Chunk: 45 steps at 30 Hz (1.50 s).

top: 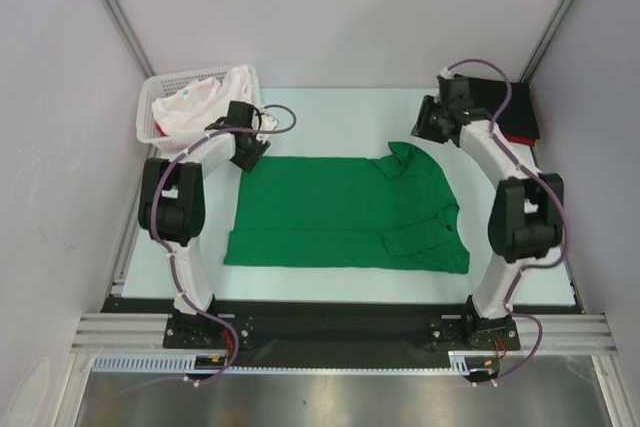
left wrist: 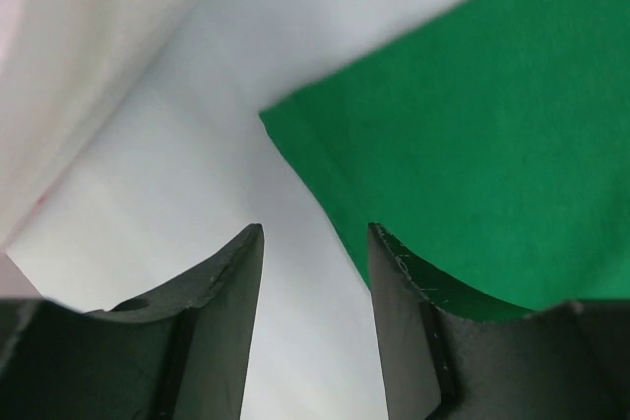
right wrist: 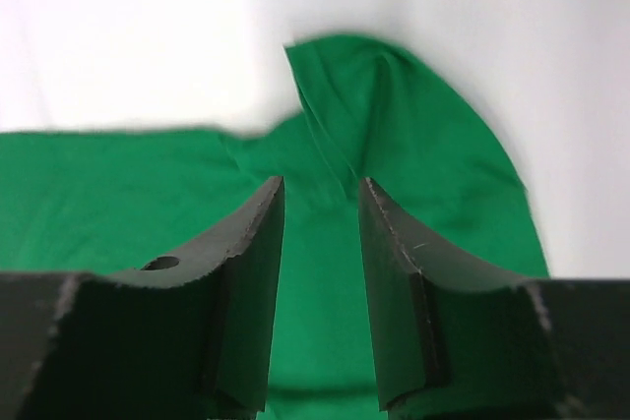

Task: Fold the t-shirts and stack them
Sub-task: Fold the tshirt

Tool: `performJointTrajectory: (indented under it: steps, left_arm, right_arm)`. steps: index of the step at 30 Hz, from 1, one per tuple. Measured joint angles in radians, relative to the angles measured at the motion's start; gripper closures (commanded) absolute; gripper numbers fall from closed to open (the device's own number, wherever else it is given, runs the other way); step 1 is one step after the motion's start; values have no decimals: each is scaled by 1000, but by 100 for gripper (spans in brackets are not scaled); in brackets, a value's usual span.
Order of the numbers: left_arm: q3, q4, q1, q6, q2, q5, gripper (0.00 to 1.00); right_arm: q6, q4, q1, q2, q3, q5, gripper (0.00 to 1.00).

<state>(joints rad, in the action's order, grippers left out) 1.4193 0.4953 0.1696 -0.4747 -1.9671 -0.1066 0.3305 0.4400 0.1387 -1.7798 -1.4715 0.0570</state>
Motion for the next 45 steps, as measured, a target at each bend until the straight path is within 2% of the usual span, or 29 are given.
performJointTrajectory:
  steps: [8, 12, 19, 22, 25, 26, 27, 28, 30, 38, 45]
  left_arm:
    - [132, -10, -5, 12, -127, -3, 47]
    - [183, 14, -11, 15, -168, 5, 45]
    - [213, 46, -11, 14, -192, 10, 48]
    - [220, 66, -11, 12, -198, 26, 53]
    - [237, 90, -11, 4, -208, 46, 61]
    - [243, 98, -11, 3, -212, 52, 64]
    - [250, 108, -11, -1, -216, 60, 72]
    - [256, 114, -11, -4, -220, 66, 89]
    - [261, 119, -11, -10, -226, 71, 100]
    - [262, 118, -13, -27, -227, 75, 100]
    - [163, 71, -14, -41, -162, 88, 100]
  right_arm:
    - [-10, -11, 70, -343, -298, -23, 60]
    - [-10, 17, 86, -462, -402, -51, 55]
    - [-34, 75, 106, -586, -499, -125, 55]
    - [-47, 88, 115, -602, -506, -156, 60]
    - [-60, 103, 124, -603, -515, -182, 76]
    - [-60, 108, 127, -603, -516, -187, 89]
    - [-66, 113, 128, -603, -517, -193, 94]
    - [-67, 117, 129, -604, -517, -197, 98]
    - [-65, 126, 130, -605, -517, -203, 100]
    - [-61, 102, 123, -563, -444, -196, 100]
    - [-25, 58, 76, -359, -236, -141, 100]
